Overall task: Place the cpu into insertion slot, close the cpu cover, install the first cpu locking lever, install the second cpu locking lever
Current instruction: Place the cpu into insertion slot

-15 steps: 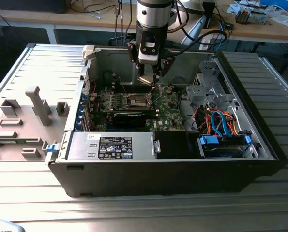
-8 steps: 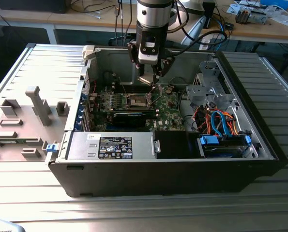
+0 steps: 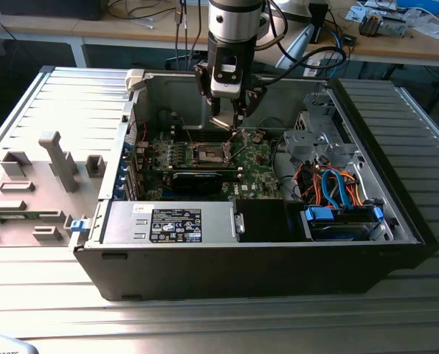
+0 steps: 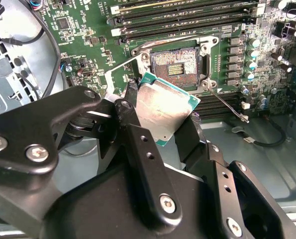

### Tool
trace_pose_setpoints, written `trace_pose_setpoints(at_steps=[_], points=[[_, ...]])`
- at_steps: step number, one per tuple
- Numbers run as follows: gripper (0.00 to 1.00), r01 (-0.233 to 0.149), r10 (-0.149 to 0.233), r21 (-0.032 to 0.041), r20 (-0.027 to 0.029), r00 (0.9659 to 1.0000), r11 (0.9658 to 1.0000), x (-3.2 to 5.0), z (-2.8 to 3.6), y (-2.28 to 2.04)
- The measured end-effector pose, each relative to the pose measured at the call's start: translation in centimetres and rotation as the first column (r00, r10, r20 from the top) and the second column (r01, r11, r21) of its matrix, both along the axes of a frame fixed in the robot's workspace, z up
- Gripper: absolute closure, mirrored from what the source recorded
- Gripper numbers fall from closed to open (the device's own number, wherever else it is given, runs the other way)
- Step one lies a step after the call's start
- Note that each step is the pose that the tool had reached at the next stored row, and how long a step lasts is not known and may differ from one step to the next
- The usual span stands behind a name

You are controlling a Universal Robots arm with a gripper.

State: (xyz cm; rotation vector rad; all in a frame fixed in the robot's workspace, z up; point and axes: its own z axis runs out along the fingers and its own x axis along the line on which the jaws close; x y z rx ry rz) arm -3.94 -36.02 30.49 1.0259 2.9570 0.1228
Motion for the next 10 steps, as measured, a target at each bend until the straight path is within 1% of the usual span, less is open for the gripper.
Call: trace_pose_setpoints(at_steps=[10], points=[[0.45, 0.006, -0.006, 0.0000, 0.0000, 1.0000, 1.0000, 0.00, 0.00, 0.00]])
